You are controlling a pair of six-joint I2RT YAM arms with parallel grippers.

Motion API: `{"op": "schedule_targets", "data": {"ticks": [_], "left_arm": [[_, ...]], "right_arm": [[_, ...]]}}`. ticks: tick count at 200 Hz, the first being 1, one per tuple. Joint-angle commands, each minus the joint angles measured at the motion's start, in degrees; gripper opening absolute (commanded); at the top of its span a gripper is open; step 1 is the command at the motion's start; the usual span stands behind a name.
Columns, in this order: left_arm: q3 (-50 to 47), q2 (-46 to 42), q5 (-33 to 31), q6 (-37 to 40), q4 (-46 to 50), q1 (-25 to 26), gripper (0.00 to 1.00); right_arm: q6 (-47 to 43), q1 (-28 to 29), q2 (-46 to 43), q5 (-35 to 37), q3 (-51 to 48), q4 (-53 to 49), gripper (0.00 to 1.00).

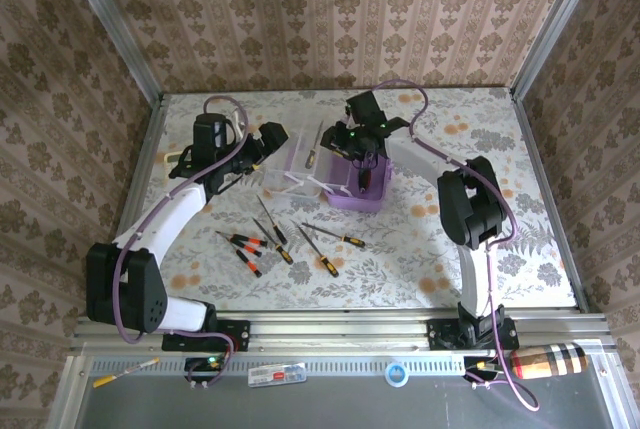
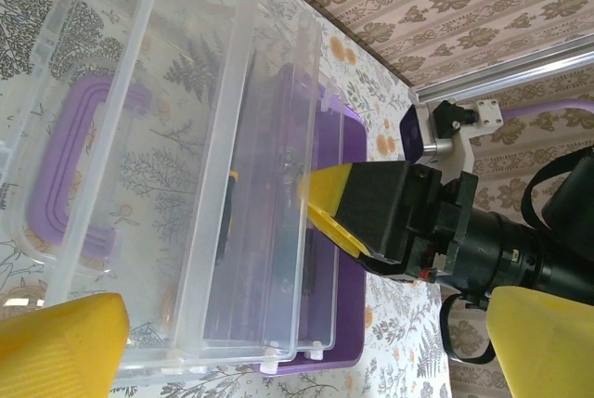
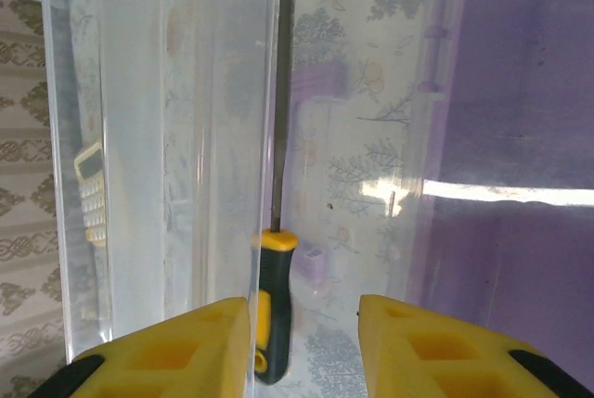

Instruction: Pack the tool kit

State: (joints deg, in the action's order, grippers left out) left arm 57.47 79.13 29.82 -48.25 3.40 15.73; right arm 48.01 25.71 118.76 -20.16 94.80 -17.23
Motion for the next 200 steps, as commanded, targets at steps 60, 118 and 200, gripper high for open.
{"op": "schedule_targets", "data": {"ticks": [60, 118, 200], "left_arm": [[0.8, 0.4, 0.2, 1.3, 0.1, -0.1, 1.00], [0.9, 1.0, 0.1, 1.6, 0.4, -0.1, 1.00], [1.8, 4.0, -3.6, 5.1, 3.7, -1.1, 1.00]], "right_arm": [[-5.0, -0.1, -6.4, -0.2, -1.1, -3.1, 0.38], [-9.0, 0.2, -19.3, 10.4, -12.4, -4.3, 0.38], [-9.7, 0.4, -33.7, 14.0, -29.8, -1.7, 0.45]]}}
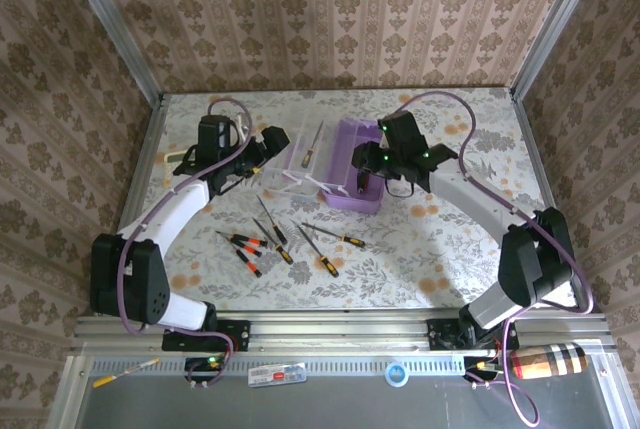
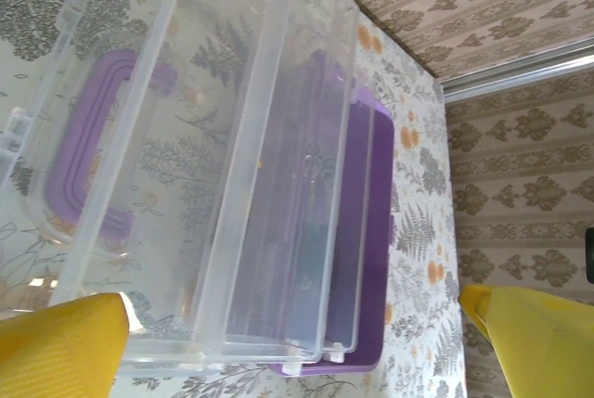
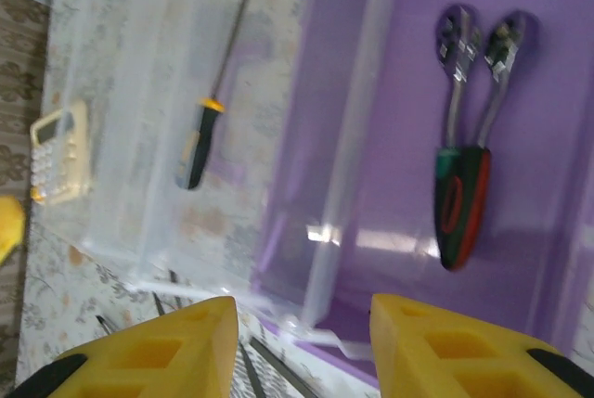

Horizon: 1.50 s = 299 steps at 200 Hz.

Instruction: Pack the tool kit

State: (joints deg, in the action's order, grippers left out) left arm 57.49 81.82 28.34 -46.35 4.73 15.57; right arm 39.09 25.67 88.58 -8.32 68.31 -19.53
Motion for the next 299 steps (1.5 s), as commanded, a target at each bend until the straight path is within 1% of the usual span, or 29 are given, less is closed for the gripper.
{"op": "schedule_targets", "data": {"ticks": [1, 23, 38, 49, 62, 75, 98, 130, 148, 174, 208, 229, 242, 256, 299], "left_arm": [[1.8, 1.3, -2.1, 3.2, 2.4, -1.0, 1.00], [1.7, 2.1, -2.4, 3.3, 2.3, -1.1, 1.00], [1.6, 2.6, -2.3, 3.4, 1.8, -1.1, 1.00], [1.4, 3.3, -0.8, 3.4, 0.1, -0.8, 1.00], [1.8, 4.2, 2.1, 3.0, -1.9, 0.1, 1.00], [2.1, 4.8, 4.0, 3.4, -2.8, 1.4, 1.00], [2.1, 5.0, 4.6, 4.3, -3.5, 3.5, 1.00], [2.4, 5.1, 3.6, 4.5, -2.1, 4.0, 1.00], [2.2, 4.3, 2.2, 4.5, -1.2, 3.3, 1.00], [1.6, 1.9, -1.1, 4.3, 0.5, 1.7, 1.00], [2.8, -1.9, -5.0, 5.8, 4.8, -2.3, 1.00], [3.9, -3.9, -6.3, 6.8, 6.9, -5.1, 1.00], [3.5, -5.1, -6.5, 6.5, 6.4, -6.4, 1.00], [2.9, -5.8, -6.1, 5.9, 5.4, -7.0, 1.00], [2.9, -5.2, -4.4, 4.9, 4.7, -7.1, 1.00]], "right_arm": [[-0.8, 0.4, -3.6, 2.2, -3.5, 0.6, 0.46], [-3.2, 2.0, -5.1, 3.0, -5.2, 0.3, 0.50], [-6.6, 4.6, -5.2, 6.0, -5.4, -2.0, 0.52], [-8.9, 7.1, -4.6, 9.2, -5.5, -3.7, 0.53], [-11.0, 10.1, -3.2, 13.5, -6.5, -4.5, 0.52], [-11.7, 12.2, -1.6, 15.4, -7.3, -4.7, 0.49], [-12.5, 16.6, 0.4, 16.3, -8.2, -3.2, 0.45], [-11.0, 21.5, 2.2, 16.0, -9.7, -0.4, 0.44], [-11.1, 23.8, 3.4, 16.6, -9.7, -0.7, 0.45], [-12.2, 28.9, 6.7, 18.8, -7.5, -3.9, 0.47], [-10.5, 34.9, 11.1, 21.9, -3.6, -8.7, 0.50], [-9.8, 36.2, 13.9, 23.6, -1.2, -12.4, 0.50], [-9.9, 36.8, 15.8, 23.1, 0.0, -13.9, 0.47], [-10.1, 37.4, 17.4, 22.2, 0.7, -14.4, 0.44], [-10.1, 37.7, 19.5, 23.8, 1.5, -15.9, 0.42]]}}
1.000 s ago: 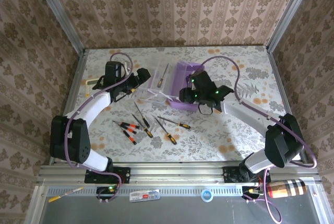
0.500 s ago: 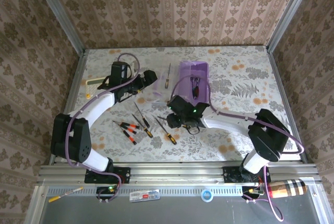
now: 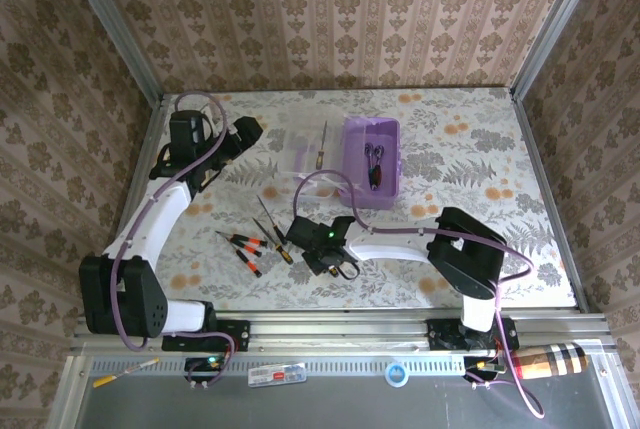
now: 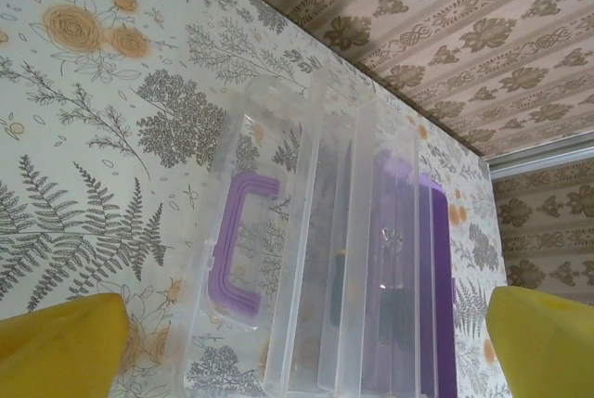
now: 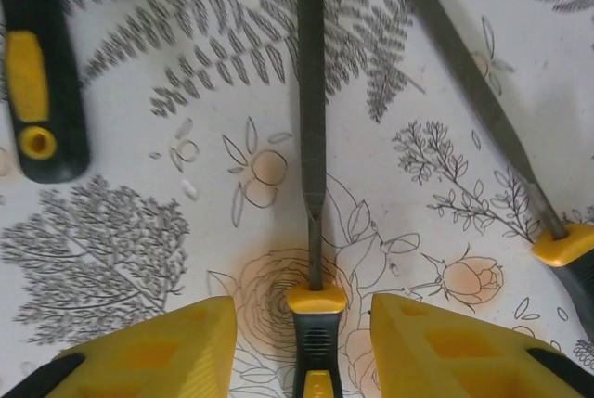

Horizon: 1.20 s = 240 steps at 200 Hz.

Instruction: Pack the tool kit

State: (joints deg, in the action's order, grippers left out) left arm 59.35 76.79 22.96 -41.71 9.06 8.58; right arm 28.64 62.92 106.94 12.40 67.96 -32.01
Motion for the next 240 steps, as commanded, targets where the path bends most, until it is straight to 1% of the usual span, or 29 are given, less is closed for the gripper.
{"op": "schedule_targets", "data": {"ticks": [1, 14, 57, 72, 126, 197, 240], "left_arm": [[1.0, -0.2, 1.1, 0.2, 0.3, -0.2, 1.00], [1.0, -0.2, 1.2, 0.1, 0.1, -0.2, 1.00], [0.8, -0.2, 1.3, 0.0, -0.1, -0.2, 1.00], [0.8, -0.2, 1.4, 0.0, -0.2, -0.3, 1.00], [1.0, -0.2, 1.3, 0.0, 0.3, -0.5, 1.00], [0.9, -0.9, 0.2, -0.1, 0.9, -0.9, 1.00], [0.9, -0.8, 0.3, -0.4, 0.9, -1.2, 1.00]], "right_arm": [[0.3, 0.4, 1.2, 3.2, 1.9, -3.5, 0.41], [0.1, 0.4, 1.7, 3.8, 2.2, -3.9, 0.39], [1.2, 0.5, 2.4, 4.0, 2.3, -3.9, 0.23], [1.5, 0.5, 1.6, 4.1, 2.1, -3.5, 0.21], [-0.1, 0.5, -1.6, 5.1, 3.0, -4.6, 0.19], [-1.5, 0.5, -6.8, 5.8, 4.7, -5.6, 0.19], [-3.4, 0.5, -10.8, 6.4, 8.2, -6.8, 0.19]]}}
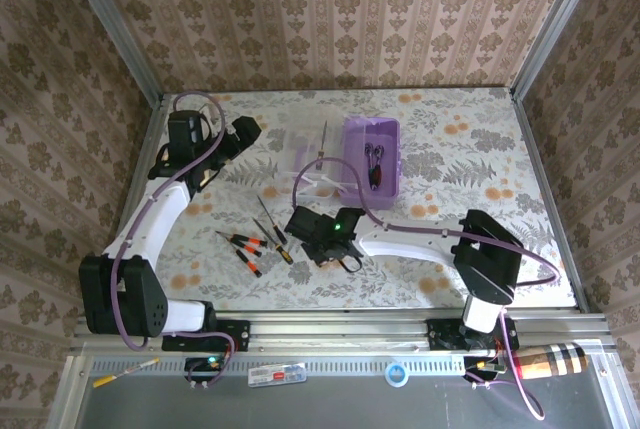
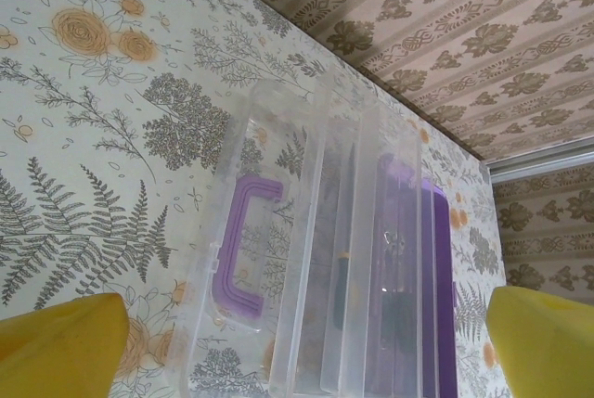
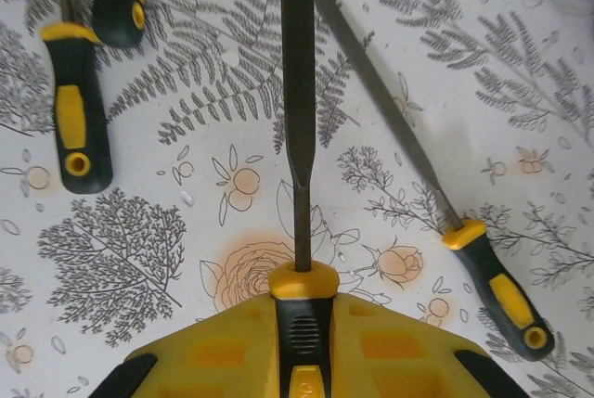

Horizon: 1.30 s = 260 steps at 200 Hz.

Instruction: Pack the tool kit

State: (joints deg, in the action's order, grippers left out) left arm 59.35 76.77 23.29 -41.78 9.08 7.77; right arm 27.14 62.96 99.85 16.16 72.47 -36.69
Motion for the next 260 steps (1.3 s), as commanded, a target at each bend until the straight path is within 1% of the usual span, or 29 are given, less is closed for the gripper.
{"op": "schedule_targets", "data": {"ticks": [1, 36, 53, 84, 106, 127, 170, 185, 218, 260], "left_arm": [[0.9, -0.8, 0.0, -0.3, 0.9, -0.4, 1.00], [0.8, -1.8, -0.6, -0.4, 1.0, -0.8, 1.00], [0.6, -2.1, -0.5, -0.6, 0.6, -0.7, 1.00], [0.3, -1.8, 0.4, -1.3, 0.0, -0.8, 1.00], [0.1, -1.6, 0.8, -1.8, -0.6, -0.7, 1.00], [0.0, -1.5, 1.1, -1.9, -0.9, -0.5, 1.00], [0.0, -0.5, 2.0, -2.0, -1.4, 1.5, 1.00], [0.1, -0.1, 2.4, -1.9, -1.5, 2.3, 1.00], [0.1, 0.1, 2.5, -1.7, -1.4, 3.2, 1.00], [0.1, 0.1, 2.7, -1.8, -1.4, 3.6, 1.00]], "right_arm": [[-2.0, 0.4, -3.8, 2.6, 3.9, -2.1, 0.19], [-5.9, 0.3, -5.9, 4.6, 9.5, -4.6, 0.19], [-8.1, -0.8, -6.6, 5.2, 12.0, -5.5, 0.20], [-10.5, -6.8, -6.5, 4.8, 15.1, -5.3, 0.21], [-9.3, -14.4, -6.2, -0.9, 15.5, -2.0, 0.20], [-7.5, -19.9, -5.3, -3.2, 16.9, 0.4, 0.20], [1.6, -30.6, 1.9, -14.0, 20.0, 4.2, 0.20], [5.4, -32.8, 4.6, -17.7, 20.3, 5.6, 0.20], [14.2, -36.0, 9.2, -24.3, 19.3, 14.1, 0.19], [17.3, -37.0, 14.3, -30.4, 19.8, 18.6, 0.19]]}}
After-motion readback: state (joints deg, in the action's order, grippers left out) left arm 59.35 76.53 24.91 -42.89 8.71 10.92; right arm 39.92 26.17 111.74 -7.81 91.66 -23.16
